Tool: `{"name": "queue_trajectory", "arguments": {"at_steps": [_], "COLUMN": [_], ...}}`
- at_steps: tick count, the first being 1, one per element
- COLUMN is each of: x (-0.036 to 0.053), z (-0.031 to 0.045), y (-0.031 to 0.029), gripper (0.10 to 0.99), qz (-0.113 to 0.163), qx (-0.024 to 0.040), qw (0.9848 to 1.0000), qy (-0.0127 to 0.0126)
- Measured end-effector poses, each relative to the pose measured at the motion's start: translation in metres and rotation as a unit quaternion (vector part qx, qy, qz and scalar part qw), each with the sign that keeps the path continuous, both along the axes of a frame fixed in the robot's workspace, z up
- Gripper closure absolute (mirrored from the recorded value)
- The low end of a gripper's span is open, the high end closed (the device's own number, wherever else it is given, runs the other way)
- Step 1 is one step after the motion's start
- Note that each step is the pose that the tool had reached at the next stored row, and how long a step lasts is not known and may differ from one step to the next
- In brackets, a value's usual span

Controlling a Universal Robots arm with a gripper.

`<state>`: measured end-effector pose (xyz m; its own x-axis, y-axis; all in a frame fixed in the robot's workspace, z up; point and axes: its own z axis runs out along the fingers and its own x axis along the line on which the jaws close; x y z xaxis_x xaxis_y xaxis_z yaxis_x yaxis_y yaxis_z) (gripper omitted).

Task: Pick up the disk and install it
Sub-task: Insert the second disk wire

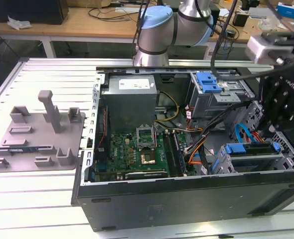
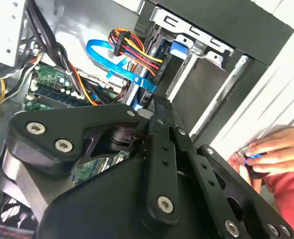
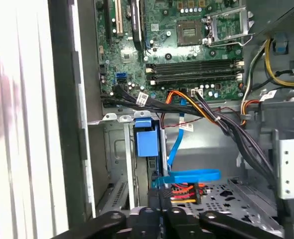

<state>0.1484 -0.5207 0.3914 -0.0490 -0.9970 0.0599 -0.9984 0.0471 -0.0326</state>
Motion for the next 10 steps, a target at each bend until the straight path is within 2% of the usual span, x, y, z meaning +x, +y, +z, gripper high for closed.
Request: {"name": "queue_trajectory", "arguments": {"at_steps": [1,10], "x": [0.0000,0.0000], "z": [0.0072,0.0072], "y": [0.0018,0.0018], "gripper": [0.980,0.980], "qz": [0.000,0.000], "qx": [-0.0018,-0.0021], "qw": [1.0000,1.0000], "qy": [0.0000,0.0000]}}
